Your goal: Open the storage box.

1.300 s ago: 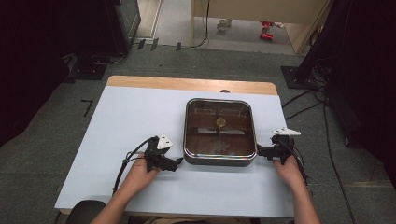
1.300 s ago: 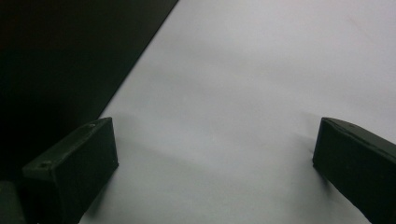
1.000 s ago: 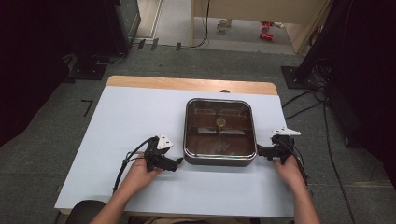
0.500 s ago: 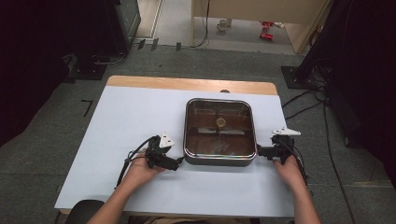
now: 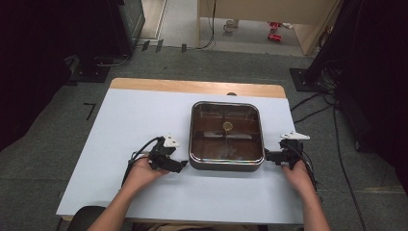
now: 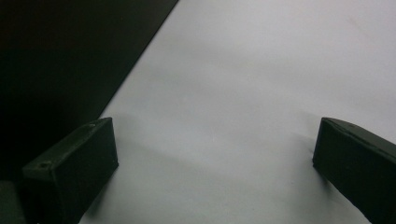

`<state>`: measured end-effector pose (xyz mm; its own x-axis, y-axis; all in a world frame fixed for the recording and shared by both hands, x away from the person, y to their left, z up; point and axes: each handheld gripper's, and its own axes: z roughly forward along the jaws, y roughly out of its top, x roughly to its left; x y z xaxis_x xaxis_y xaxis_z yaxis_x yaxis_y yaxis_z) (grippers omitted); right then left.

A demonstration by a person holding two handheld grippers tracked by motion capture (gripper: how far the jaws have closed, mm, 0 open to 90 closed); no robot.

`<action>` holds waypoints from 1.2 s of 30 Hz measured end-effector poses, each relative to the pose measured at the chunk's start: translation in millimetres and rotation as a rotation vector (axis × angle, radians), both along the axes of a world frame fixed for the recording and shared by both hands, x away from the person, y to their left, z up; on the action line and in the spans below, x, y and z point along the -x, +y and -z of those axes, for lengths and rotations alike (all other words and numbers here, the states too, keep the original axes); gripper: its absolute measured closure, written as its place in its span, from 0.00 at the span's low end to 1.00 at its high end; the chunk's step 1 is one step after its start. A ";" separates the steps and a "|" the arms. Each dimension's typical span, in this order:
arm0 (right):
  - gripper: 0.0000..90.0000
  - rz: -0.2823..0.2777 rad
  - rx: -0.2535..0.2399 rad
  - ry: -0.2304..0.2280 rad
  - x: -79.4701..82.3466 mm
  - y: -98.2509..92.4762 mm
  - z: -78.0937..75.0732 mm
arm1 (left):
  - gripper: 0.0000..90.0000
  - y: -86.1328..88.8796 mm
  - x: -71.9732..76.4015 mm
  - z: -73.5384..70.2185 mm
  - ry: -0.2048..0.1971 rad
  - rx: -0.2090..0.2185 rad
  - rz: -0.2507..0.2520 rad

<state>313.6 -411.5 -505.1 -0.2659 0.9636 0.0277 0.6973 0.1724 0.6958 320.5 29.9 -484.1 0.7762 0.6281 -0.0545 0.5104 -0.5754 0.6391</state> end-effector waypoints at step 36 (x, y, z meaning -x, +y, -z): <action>0.00 0.001 0.003 -0.002 0.3 0.2 0.0 | 0.33 -27.6 -32.1 -84.2 -0.038 0.138 0.143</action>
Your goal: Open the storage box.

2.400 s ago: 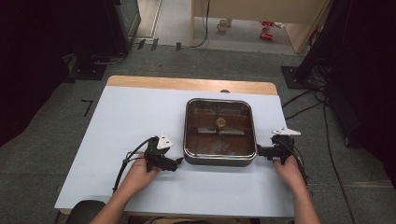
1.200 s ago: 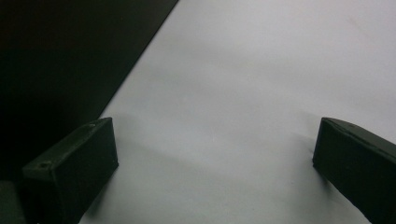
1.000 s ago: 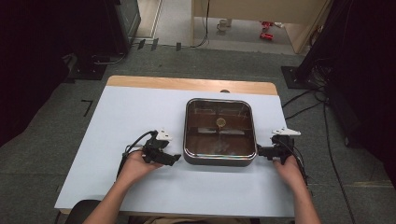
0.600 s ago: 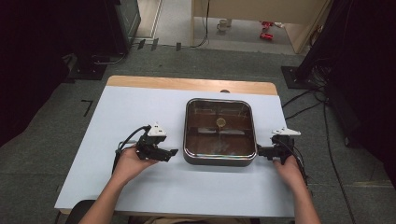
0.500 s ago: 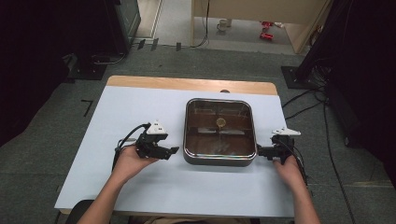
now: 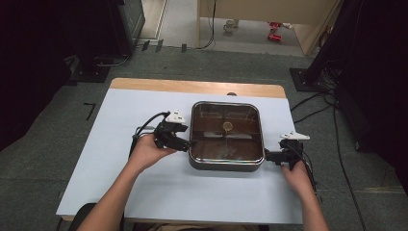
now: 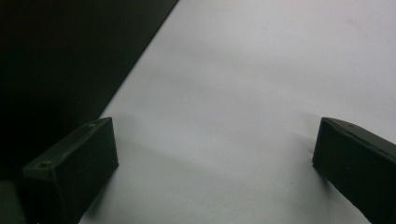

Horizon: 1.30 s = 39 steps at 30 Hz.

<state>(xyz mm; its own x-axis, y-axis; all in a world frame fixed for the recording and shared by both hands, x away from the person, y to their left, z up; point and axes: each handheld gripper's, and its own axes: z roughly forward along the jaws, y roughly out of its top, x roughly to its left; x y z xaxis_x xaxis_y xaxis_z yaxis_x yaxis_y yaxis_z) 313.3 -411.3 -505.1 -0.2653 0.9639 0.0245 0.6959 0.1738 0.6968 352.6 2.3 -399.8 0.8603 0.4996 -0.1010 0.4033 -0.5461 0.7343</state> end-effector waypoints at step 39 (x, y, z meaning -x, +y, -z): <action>0.00 0.001 -0.002 0.001 0.1 0.0 0.0 | 0.59 -112.1 -49.5 29.8 -0.054 -0.005 0.142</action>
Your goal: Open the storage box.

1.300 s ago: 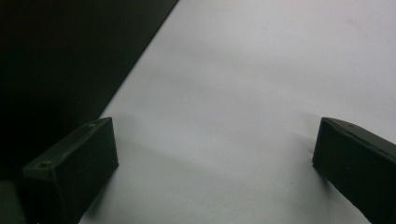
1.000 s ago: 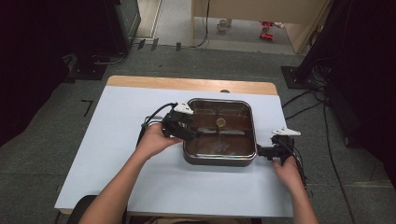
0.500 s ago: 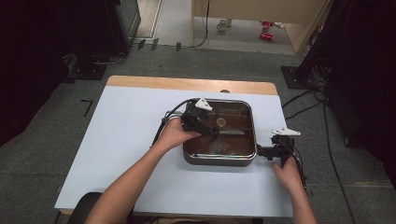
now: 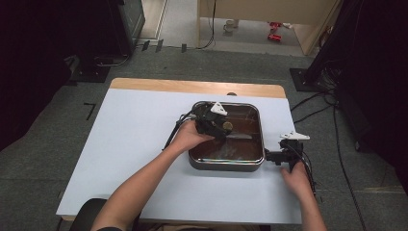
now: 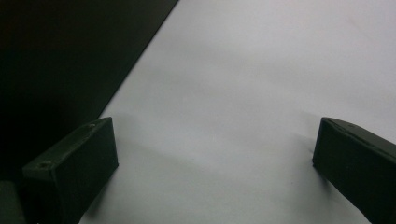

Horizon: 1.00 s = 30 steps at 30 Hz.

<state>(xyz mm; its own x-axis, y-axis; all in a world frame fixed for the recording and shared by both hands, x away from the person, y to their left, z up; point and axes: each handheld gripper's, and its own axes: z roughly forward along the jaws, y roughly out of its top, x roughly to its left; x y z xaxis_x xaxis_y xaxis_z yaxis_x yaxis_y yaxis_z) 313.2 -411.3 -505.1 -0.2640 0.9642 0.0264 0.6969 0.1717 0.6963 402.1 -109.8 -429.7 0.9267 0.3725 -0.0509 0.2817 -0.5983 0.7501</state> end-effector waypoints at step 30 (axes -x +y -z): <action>0.00 -0.001 0.000 0.000 0.0 -0.2 0.0 | 0.66 24.4 16.6 -49.7 0.015 0.057 -0.016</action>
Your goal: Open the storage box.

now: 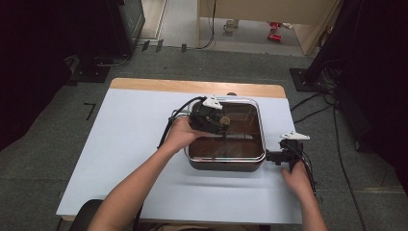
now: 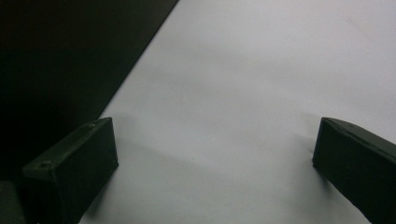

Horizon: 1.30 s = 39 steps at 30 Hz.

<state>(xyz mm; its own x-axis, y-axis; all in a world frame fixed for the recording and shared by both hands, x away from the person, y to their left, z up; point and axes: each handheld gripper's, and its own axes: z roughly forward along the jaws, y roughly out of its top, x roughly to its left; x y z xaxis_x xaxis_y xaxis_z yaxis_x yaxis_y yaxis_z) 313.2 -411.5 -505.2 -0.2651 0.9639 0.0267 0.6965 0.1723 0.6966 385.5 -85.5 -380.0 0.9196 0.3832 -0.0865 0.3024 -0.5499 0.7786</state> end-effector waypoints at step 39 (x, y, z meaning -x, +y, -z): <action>0.00 -0.001 0.000 -0.001 0.0 -0.1 0.0 | 0.66 166.5 -0.8 -12.1 0.071 0.070 -0.308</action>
<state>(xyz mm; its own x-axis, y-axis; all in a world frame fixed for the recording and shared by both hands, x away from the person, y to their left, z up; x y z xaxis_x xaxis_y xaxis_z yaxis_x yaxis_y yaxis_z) 313.2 -411.6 -505.2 -0.2660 0.9636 0.0263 0.6955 0.1730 0.6974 386.4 81.1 -367.9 0.7522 0.6331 -0.1826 0.5012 -0.3699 0.7823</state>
